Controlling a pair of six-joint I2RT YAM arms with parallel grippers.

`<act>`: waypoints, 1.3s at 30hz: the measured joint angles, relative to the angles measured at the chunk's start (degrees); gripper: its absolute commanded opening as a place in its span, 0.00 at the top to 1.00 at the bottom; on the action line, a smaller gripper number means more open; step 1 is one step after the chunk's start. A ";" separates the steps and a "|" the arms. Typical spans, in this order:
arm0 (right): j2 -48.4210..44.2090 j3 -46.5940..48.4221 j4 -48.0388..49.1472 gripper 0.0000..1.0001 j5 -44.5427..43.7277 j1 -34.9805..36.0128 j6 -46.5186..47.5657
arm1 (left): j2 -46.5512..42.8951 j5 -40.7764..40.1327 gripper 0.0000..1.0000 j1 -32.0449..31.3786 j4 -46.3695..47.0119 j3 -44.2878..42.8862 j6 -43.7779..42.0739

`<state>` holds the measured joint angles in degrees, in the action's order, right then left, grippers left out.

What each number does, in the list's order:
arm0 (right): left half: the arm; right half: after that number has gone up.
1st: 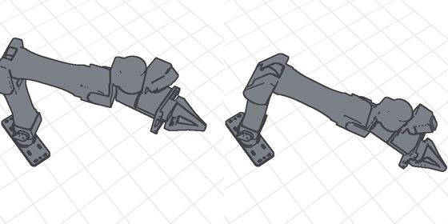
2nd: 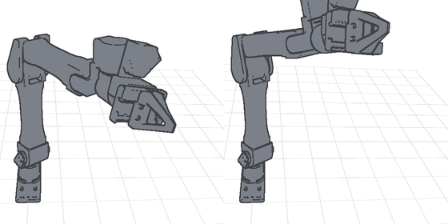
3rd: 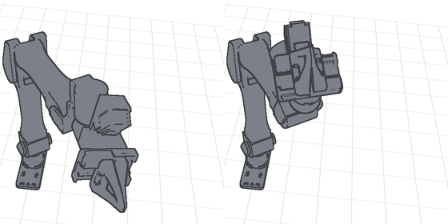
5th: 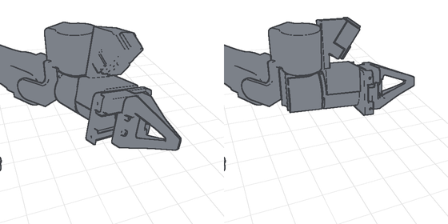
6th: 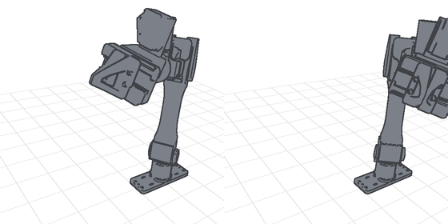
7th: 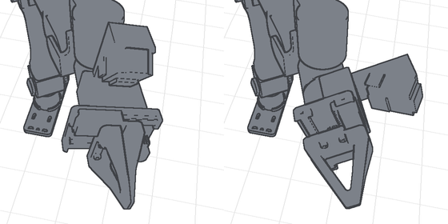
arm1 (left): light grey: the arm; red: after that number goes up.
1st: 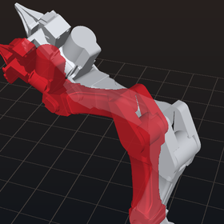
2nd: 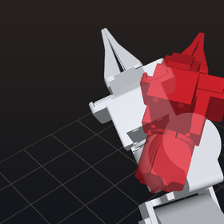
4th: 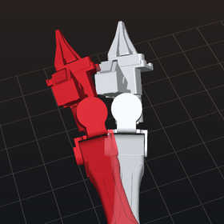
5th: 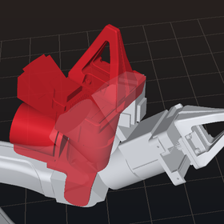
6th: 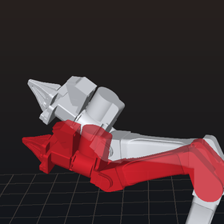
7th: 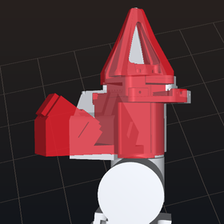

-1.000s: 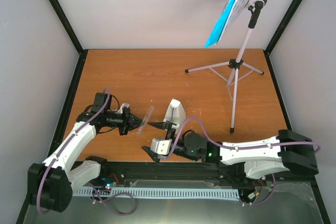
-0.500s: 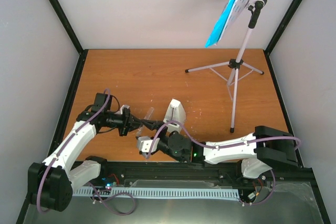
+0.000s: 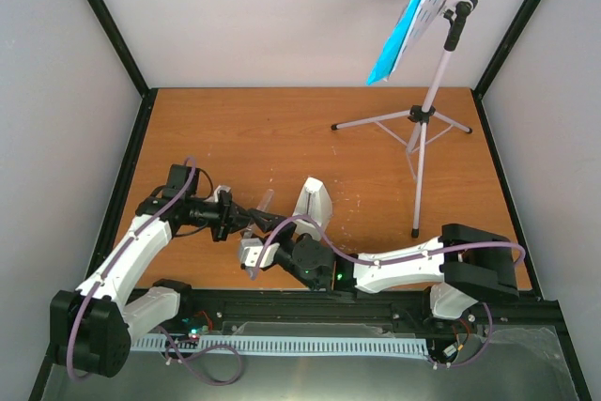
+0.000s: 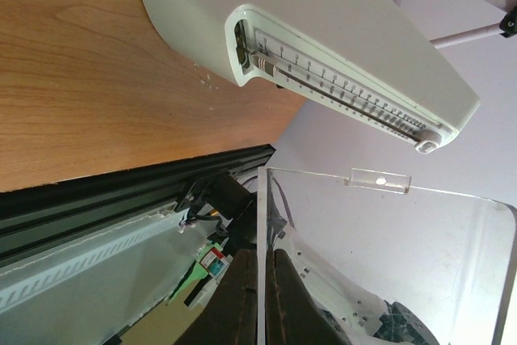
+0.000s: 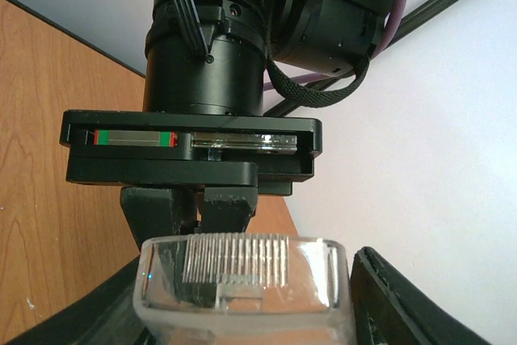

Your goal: Pack up the instrument practice props

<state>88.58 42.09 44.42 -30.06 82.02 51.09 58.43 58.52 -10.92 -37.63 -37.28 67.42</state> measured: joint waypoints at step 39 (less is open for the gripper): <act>-33.83 -12.66 -51.43 0.53 29.11 -37.16 -63.65 | 20.76 -19.61 0.30 -8.83 41.38 5.64 -28.61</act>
<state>54.74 29.43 -7.01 -0.95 44.86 -12.56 79.20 38.92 -19.75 3.75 -31.64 38.81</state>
